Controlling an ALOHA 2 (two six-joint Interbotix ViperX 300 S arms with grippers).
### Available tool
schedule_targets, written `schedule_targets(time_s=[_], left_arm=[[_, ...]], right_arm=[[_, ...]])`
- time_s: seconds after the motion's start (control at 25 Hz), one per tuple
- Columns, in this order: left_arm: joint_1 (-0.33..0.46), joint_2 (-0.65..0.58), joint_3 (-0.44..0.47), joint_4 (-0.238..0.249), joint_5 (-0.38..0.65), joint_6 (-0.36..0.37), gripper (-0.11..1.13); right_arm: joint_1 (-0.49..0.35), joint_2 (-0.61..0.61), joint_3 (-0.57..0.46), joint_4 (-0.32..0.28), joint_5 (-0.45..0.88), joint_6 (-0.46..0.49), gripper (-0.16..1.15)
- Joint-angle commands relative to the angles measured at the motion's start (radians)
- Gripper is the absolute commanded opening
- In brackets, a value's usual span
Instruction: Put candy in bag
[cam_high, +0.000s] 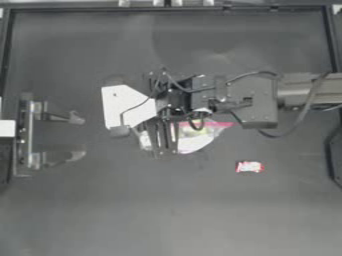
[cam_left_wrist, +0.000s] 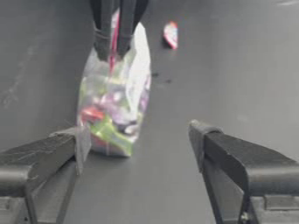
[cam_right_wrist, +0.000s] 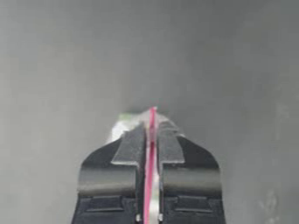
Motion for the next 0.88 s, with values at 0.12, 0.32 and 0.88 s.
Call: schedule_targets(time_s=[0.12,0.32,0.88], left_arm=[[0.012,0.172,-0.071,0.0,-0.11,0.009,0.98],[0.038,0.293,-0.109,-0.002,-0.181,0.018,0.98],[0.083,0.434,-0.212,0.0,-0.19,0.021,0.97]], right_arm=[[-0.003,-0.064,0.031,-0.002,-0.052,0.006,0.28],[-0.003,-0.066,0.037,0.0,-0.063,0.006,0.28],[-0.002,-0.066,0.041,0.003,-0.083,0.006,0.28]])
